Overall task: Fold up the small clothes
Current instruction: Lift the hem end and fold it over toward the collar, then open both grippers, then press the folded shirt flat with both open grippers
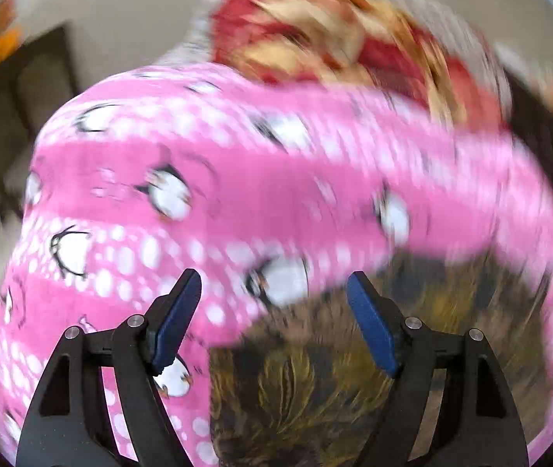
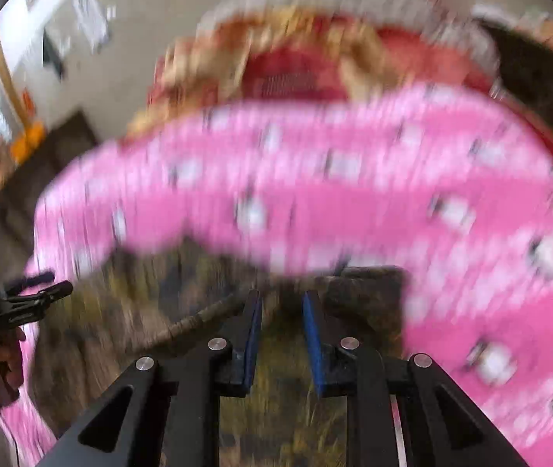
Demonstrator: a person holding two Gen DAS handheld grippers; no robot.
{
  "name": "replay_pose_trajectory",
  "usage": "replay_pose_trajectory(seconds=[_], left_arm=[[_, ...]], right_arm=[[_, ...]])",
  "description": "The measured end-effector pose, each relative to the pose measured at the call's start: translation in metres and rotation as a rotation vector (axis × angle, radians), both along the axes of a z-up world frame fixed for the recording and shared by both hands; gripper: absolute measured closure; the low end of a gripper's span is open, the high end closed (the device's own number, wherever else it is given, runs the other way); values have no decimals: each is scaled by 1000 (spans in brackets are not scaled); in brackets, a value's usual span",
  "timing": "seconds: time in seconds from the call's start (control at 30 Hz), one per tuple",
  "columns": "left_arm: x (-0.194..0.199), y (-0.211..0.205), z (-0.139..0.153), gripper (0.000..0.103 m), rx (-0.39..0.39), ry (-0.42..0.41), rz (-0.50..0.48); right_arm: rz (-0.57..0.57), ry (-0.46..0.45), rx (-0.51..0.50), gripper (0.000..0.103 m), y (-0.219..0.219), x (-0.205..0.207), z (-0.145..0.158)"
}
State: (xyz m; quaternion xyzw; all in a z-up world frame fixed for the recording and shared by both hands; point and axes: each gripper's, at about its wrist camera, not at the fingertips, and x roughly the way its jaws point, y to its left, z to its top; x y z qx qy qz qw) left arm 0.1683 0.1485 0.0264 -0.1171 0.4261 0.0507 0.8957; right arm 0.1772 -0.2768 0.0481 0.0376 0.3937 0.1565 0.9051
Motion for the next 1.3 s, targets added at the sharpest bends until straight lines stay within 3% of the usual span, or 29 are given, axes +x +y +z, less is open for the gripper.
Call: replay_pose_trajectory(seconds=[0.1,0.2,0.3,0.4,0.47,0.57,0.63,0.7,0.73,0.83,0.97,1.03,1.1,1.17,1.2,1.27,1.3], left_arm=[[-9,-3,12,25,-50,-78,12],[-30,-38,7,25,-137,-105,-107],[-52,-86,-17,25,-186,-30,-315],[-69,-122,-54,25,-116,66,-395],[-67,-126,-71,25,-60,89,-342],[-49,-127,-72,25,-31,83,-292],[-28,-126,-71,25,3,114,-243],[1,-112,-66,25,-44,137,-190],[11,-105,-59,25,-70,115,-170],[21,-84,-19,25,-28,-15,-56],[5,-70,7,25,-73,-151,10],[4,-70,-3,25,-67,-163,-1],[-6,-72,-31,25,-36,-113,-39],[-16,-71,-71,25,81,-45,-51],[-20,-67,-81,26,63,-10,-48],[-43,-49,-72,26,3,-95,10],[-47,-43,-75,26,-6,-85,41]], right_arm=[[-25,-51,41,80,-3,-11,14],[-24,-49,51,80,18,-18,4],[57,-9,14,80,39,-33,-15],[145,39,-131,80,59,-43,-44],[162,100,-181,80,62,-39,-68],[154,173,-208,80,60,-24,-92],[166,179,-174,77,60,-7,-91],[162,184,-156,77,62,12,-81],[149,148,-122,77,60,20,-68],[57,3,-62,77,44,25,-32],[-28,-41,1,75,24,11,-19],[-56,-33,-1,74,25,4,-29],[-86,-4,-21,74,27,2,-45],[-112,51,-56,74,24,7,-73],[-116,50,-83,74,22,6,-85],[-113,33,-44,74,12,4,-94],[-125,24,-29,74,8,4,-92]])
